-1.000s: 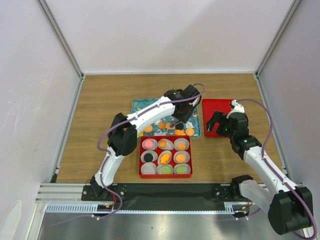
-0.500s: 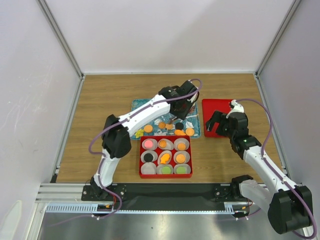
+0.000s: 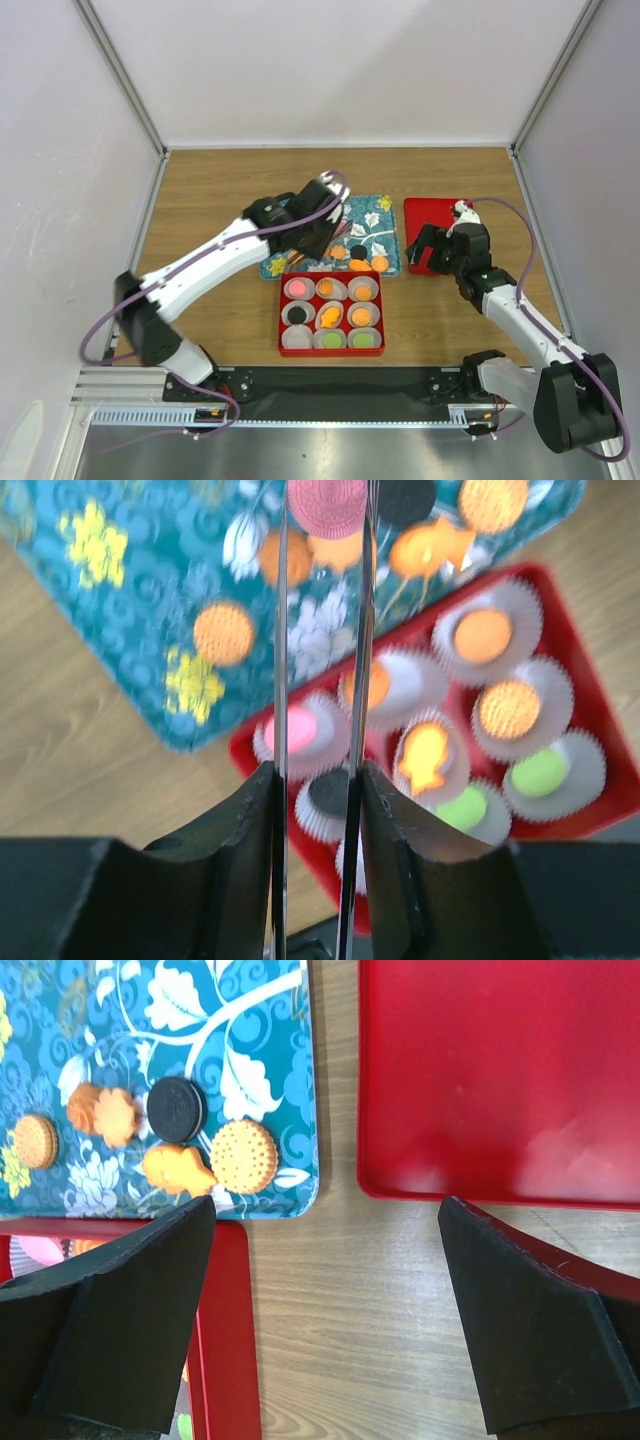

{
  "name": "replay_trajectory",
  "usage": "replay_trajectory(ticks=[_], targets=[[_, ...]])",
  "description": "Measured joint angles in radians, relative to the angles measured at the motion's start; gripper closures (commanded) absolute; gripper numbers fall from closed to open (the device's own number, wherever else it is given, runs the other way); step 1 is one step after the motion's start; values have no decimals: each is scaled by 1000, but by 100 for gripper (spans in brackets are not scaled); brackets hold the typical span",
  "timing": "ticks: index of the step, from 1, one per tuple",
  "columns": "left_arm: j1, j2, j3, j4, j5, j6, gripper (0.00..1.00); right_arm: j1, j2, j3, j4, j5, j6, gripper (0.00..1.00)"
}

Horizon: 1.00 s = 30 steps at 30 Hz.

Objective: Pack the cookies

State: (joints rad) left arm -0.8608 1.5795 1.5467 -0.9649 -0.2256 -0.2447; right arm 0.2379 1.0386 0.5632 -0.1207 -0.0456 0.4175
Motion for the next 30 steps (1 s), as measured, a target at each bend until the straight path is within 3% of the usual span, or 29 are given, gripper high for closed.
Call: replay_trajectory(ticks=[7, 12, 23, 30], targets=[[0, -339, -289, -12, 1, -39, 61, 30, 84, 49, -6, -7, -5, 0], [-5, -492, -377, -64, 23, -93, 61, 50, 150, 180, -74, 14, -4, 0], [-26, -554, -375, -235, 140, -201, 60, 53, 206, 456, -332, -16, 23, 0], [-52, -620, -374, -329, 185, -248, 60, 53, 253, 499, -404, -65, 50, 0]])
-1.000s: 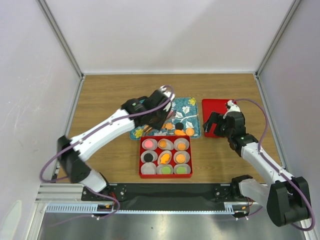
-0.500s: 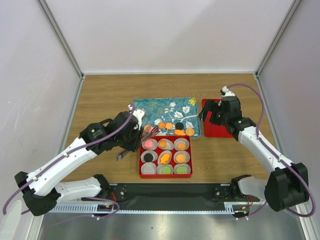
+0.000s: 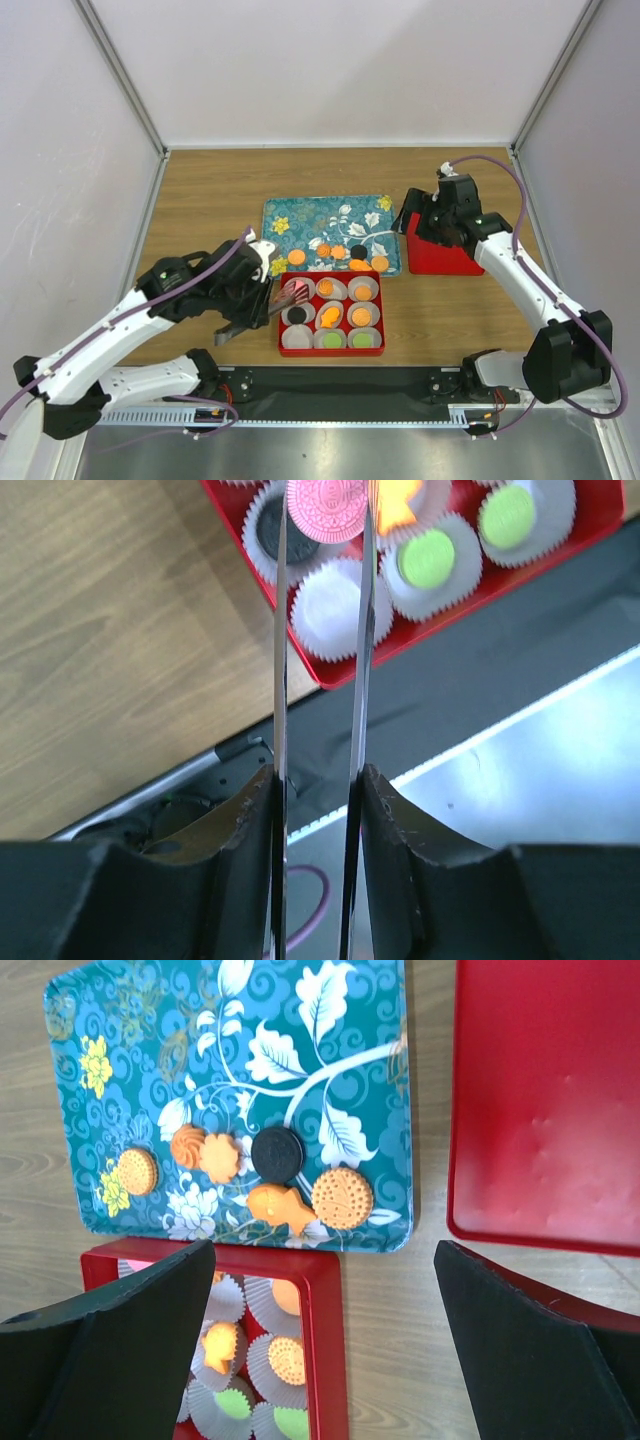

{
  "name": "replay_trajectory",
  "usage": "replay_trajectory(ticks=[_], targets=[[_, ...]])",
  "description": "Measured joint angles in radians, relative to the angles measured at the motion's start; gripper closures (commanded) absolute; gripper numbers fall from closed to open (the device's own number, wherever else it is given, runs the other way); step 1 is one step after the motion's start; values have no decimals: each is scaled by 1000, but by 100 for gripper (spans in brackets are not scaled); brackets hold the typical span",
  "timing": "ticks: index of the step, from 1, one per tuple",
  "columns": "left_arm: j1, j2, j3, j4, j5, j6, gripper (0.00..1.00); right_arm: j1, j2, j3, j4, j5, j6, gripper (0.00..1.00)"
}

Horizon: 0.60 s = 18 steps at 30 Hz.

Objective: Pack the cookies

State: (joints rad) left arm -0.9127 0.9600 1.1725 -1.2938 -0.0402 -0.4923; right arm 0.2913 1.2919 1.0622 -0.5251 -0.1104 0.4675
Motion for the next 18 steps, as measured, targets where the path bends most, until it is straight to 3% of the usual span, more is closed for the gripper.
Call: replay_trajectory(ticks=[18], targets=[[-90, -85, -87, -56, 33, -69, 61, 16, 19, -59, 8, -19, 48, 0]])
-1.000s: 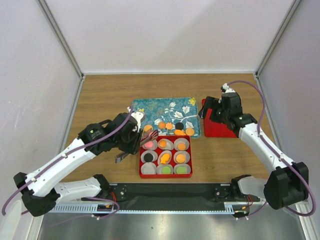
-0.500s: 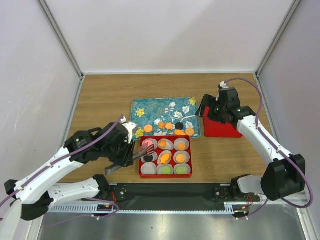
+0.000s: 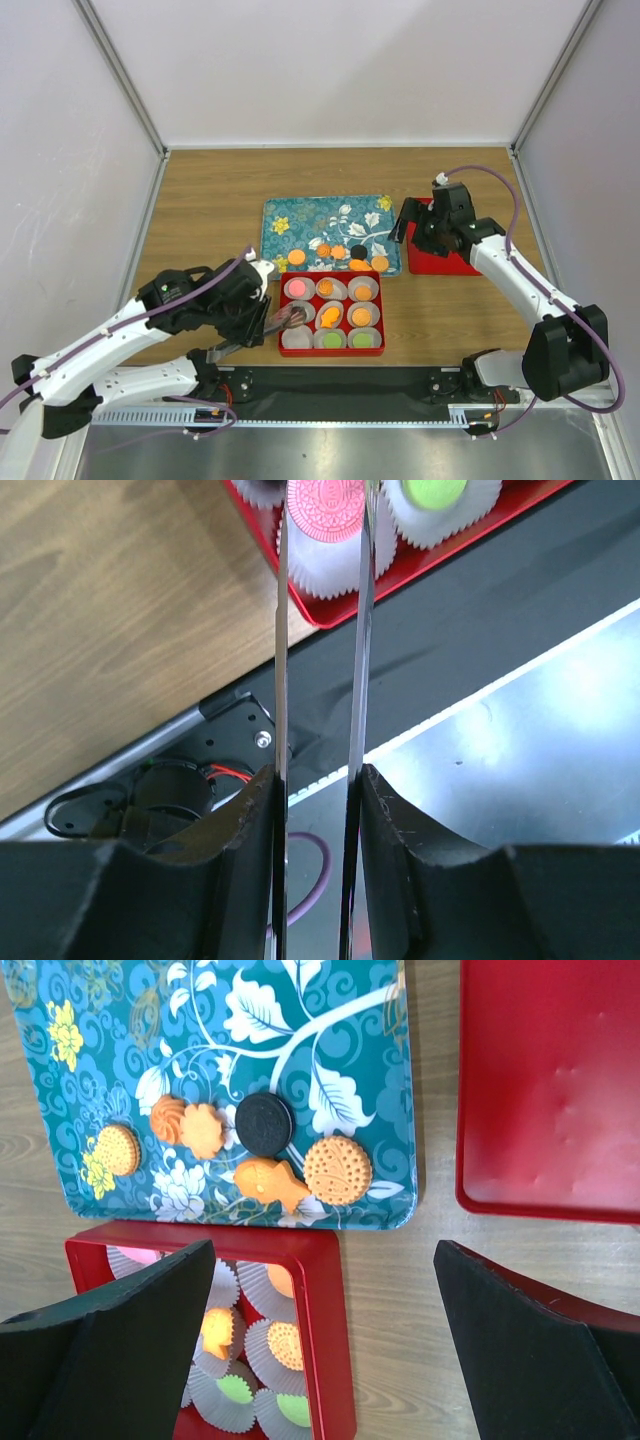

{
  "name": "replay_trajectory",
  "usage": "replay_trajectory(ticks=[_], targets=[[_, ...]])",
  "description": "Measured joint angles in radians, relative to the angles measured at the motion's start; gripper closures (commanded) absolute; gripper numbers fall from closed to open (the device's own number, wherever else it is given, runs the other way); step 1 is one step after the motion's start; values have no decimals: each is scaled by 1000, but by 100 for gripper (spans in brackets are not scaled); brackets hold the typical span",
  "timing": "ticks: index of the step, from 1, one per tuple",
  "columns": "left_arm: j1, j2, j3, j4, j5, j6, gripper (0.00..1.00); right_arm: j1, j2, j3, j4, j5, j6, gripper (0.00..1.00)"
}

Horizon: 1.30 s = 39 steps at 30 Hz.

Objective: Pack the cookies

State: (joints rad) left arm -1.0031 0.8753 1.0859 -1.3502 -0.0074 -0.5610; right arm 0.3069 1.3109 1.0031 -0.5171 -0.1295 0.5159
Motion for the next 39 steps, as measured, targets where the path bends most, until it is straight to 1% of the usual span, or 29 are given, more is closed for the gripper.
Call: replay_trajectory(ticks=[10, 19, 28, 31, 39], targets=[[-31, -8, -62, 2, 17, -27, 61, 5, 0, -42, 6, 0, 8, 0], [-48, -5, -85, 6, 37, -41, 61, 5, -2, -58, 9, 1, 7, 0], [-51, 24, -85, 10, 41, -41, 58, 4, -5, -66, 13, 2, 6, 0], [-51, 29, -85, 10, 41, -40, 56, 3, -8, -71, 13, 2, 3, 1], [-51, 51, -85, 17, 42, -35, 54, -10, -16, -74, 13, 4, 1, 0]])
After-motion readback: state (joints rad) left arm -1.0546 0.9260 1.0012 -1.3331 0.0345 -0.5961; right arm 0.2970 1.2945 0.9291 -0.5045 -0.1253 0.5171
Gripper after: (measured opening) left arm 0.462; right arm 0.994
